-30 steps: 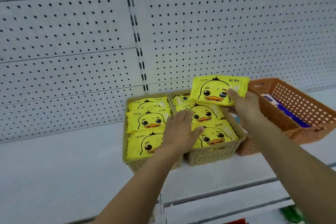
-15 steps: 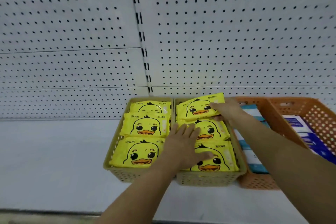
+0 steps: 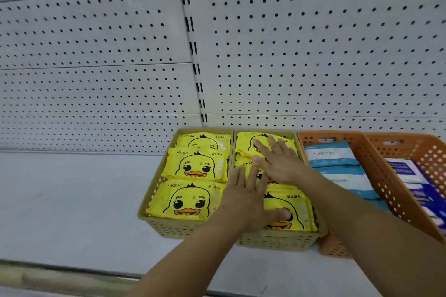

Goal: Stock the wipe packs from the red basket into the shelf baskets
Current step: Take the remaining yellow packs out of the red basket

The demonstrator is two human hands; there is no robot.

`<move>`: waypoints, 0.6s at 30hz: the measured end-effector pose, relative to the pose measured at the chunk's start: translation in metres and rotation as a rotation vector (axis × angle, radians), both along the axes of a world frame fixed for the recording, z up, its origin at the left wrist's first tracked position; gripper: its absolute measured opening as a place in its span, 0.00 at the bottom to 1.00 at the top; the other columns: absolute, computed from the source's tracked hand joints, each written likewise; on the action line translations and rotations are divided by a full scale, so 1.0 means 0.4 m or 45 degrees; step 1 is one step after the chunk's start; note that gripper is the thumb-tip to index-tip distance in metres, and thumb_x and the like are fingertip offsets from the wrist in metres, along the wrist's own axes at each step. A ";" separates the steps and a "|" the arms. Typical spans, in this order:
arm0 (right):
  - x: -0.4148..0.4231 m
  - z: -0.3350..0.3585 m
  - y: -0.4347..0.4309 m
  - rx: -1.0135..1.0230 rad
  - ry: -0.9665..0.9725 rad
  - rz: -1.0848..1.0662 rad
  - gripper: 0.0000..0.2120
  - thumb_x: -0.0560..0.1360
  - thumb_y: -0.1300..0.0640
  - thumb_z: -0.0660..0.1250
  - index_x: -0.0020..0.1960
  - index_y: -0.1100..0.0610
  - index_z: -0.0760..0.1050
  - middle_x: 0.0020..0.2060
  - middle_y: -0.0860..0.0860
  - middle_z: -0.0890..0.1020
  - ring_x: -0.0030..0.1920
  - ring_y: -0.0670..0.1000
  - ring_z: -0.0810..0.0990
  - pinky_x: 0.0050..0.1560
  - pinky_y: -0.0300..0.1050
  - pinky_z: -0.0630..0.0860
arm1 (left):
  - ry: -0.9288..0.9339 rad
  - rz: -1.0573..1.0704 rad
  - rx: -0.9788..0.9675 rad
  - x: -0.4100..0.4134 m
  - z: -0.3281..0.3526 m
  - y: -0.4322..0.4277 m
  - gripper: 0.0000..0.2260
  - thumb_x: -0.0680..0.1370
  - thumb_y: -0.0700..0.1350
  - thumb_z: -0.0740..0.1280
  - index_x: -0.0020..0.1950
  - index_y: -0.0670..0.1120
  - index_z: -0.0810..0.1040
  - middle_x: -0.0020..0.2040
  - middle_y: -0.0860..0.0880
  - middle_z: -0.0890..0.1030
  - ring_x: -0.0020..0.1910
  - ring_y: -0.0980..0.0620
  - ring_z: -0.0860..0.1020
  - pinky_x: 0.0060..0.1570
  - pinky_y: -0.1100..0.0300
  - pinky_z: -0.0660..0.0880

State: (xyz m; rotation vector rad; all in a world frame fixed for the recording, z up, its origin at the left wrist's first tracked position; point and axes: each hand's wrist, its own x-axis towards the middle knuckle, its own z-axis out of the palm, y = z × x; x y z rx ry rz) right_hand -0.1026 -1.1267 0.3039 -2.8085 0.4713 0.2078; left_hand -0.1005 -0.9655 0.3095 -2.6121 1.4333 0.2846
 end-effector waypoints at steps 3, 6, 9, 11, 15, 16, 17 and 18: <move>0.016 0.012 0.005 0.003 0.088 -0.053 0.30 0.77 0.32 0.40 0.75 0.38 0.38 0.77 0.51 0.37 0.76 0.57 0.35 0.74 0.59 0.39 | 0.038 0.014 0.046 0.001 0.001 -0.003 0.54 0.56 0.76 0.30 0.78 0.50 0.33 0.77 0.44 0.32 0.77 0.40 0.35 0.75 0.44 0.35; 0.006 0.034 0.007 -0.008 0.079 -0.059 0.30 0.76 0.31 0.40 0.76 0.38 0.42 0.77 0.50 0.39 0.77 0.57 0.37 0.73 0.62 0.40 | 0.034 -0.006 0.035 0.001 0.002 0.006 0.51 0.58 0.76 0.31 0.77 0.53 0.32 0.78 0.46 0.33 0.77 0.41 0.35 0.75 0.46 0.34; -0.018 0.027 0.021 -0.075 -0.059 0.071 0.28 0.77 0.33 0.40 0.76 0.37 0.44 0.77 0.47 0.39 0.77 0.54 0.36 0.73 0.62 0.38 | 0.043 -0.027 -0.061 0.003 0.001 0.033 0.47 0.62 0.76 0.33 0.79 0.56 0.38 0.80 0.49 0.38 0.79 0.45 0.39 0.74 0.45 0.34; -0.029 0.008 0.029 -0.026 -0.081 0.122 0.27 0.77 0.33 0.40 0.75 0.35 0.42 0.77 0.45 0.39 0.76 0.52 0.35 0.73 0.62 0.37 | 0.043 -0.018 -0.096 0.004 0.004 0.048 0.45 0.64 0.75 0.33 0.79 0.59 0.42 0.80 0.51 0.40 0.79 0.48 0.40 0.74 0.44 0.35; -0.009 0.012 0.025 0.037 0.035 0.087 0.26 0.77 0.32 0.40 0.74 0.33 0.44 0.77 0.43 0.38 0.76 0.51 0.34 0.72 0.63 0.36 | 0.147 0.034 -0.108 0.009 0.009 0.056 0.36 0.74 0.73 0.45 0.79 0.60 0.45 0.80 0.53 0.41 0.79 0.50 0.42 0.75 0.42 0.38; -0.004 0.021 0.026 0.058 0.057 0.080 0.26 0.77 0.32 0.40 0.75 0.33 0.45 0.77 0.43 0.39 0.76 0.52 0.34 0.72 0.63 0.36 | 0.186 0.032 -0.150 0.012 0.011 0.059 0.34 0.76 0.71 0.48 0.79 0.60 0.47 0.80 0.54 0.43 0.79 0.51 0.43 0.75 0.42 0.38; -0.003 0.029 0.028 0.086 0.063 0.074 0.26 0.77 0.33 0.40 0.75 0.34 0.46 0.77 0.43 0.40 0.76 0.52 0.35 0.72 0.64 0.36 | 0.229 0.035 -0.219 0.015 0.016 0.065 0.31 0.78 0.69 0.50 0.79 0.60 0.50 0.80 0.54 0.45 0.79 0.52 0.45 0.75 0.43 0.38; -0.010 0.036 0.029 0.113 0.039 0.065 0.26 0.78 0.33 0.41 0.75 0.35 0.47 0.77 0.44 0.40 0.76 0.53 0.36 0.72 0.64 0.37 | 0.247 0.054 -0.314 0.025 0.021 0.075 0.29 0.79 0.66 0.52 0.78 0.60 0.54 0.80 0.55 0.48 0.79 0.54 0.46 0.76 0.43 0.38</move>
